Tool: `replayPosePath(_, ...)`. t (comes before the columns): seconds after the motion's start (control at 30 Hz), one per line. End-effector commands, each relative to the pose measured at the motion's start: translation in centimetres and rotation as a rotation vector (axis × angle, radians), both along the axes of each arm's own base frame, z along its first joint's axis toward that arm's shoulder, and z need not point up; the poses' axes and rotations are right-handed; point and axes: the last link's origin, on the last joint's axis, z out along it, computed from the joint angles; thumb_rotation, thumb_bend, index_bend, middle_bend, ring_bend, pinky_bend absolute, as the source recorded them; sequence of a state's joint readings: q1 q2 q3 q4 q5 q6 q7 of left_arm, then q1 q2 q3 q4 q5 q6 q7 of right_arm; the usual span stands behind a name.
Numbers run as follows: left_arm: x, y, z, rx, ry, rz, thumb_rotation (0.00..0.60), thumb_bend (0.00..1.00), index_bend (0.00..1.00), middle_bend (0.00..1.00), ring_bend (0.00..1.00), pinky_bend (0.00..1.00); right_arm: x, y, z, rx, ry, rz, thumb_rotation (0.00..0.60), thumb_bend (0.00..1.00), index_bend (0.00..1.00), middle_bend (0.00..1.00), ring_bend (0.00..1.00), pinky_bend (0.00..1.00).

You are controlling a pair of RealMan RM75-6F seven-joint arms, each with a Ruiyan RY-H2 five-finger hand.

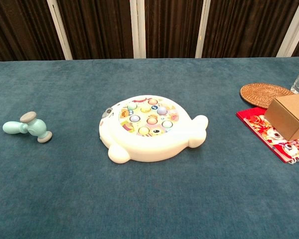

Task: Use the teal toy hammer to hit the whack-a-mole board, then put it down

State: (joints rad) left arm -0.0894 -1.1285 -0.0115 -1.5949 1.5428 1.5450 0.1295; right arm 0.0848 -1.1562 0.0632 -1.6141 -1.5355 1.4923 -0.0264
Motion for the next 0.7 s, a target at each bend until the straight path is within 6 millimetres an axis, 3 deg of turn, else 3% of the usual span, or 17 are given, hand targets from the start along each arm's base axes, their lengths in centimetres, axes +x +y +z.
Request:
replayPosePath(0.03,-0.03,0.02,0.03,-0.002,-0.003,0.005,0.6,0.02,0.0,0.0,0.0,0.04,0.03,-0.08,0.01,-0.003,-0.002,0.003,0.6,0.3,0.0,0.0,0.0,0.0)
replayPosePath(0.7,-0.02,0.15,-0.23,-0.029,0.002,0.022,0.6,0.01,0.0,0.0,0.0,0.04,0.02,0.23,-0.08,0.01,-0.007,0.0,0.6,0.3,0.0,0.0,0.0,0.0)
